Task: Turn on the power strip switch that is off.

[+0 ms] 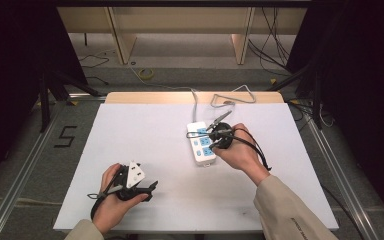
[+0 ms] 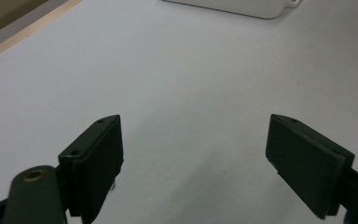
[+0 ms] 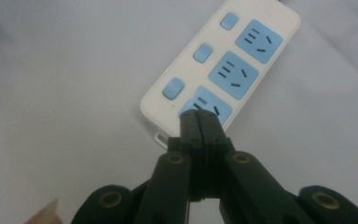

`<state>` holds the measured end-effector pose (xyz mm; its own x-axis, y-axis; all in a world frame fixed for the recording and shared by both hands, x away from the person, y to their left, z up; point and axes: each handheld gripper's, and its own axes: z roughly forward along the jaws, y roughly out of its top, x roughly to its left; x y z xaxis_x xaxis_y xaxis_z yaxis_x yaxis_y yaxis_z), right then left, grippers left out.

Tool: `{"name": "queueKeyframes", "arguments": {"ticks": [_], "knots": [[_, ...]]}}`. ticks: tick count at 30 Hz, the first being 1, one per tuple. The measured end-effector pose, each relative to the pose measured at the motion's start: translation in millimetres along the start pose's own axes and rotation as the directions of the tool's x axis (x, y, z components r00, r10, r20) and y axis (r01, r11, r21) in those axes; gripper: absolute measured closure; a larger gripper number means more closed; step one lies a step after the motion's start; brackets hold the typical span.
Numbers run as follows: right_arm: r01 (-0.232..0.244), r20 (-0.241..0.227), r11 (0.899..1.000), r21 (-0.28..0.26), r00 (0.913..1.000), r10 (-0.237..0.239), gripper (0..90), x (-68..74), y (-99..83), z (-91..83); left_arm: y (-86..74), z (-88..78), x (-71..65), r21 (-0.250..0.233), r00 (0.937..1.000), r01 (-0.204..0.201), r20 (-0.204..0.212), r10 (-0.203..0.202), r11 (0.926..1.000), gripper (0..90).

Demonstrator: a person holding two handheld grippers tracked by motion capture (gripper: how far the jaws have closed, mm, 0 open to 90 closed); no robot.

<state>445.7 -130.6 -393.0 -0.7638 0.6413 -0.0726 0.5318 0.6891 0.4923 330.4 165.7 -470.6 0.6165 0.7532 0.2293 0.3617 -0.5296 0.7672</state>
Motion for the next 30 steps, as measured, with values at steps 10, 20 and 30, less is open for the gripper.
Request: {"name": "queueKeyframes", "arguments": {"ticks": [10, 20, 30], "knots": [[-0.008, -0.006, 1.0, 0.004, 1.0, 0.008, 90.0, 0.8, 4.3, 2.2, 0.1, 0.3, -0.4, 0.001, 1.0, -0.001, 0.003, 0.001, 1.0, 18.9], [-0.009, -0.003, 1.0, 0.011, 1.0, 0.009, 90.0, 0.8, 8.2, 5.6, 0.1, 0.4, 0.0, 0.0, 1.0, -0.003, 0.003, 0.003, 1.0, 18.9], [-0.012, -0.005, 1.0, 0.018, 0.9999, 0.012, 90.0, 1.3, 12.5, 9.7, 0.1, 0.1, -0.2, -0.001, 1.0, -0.001, 0.003, 0.001, 1.0, 18.9]]}}
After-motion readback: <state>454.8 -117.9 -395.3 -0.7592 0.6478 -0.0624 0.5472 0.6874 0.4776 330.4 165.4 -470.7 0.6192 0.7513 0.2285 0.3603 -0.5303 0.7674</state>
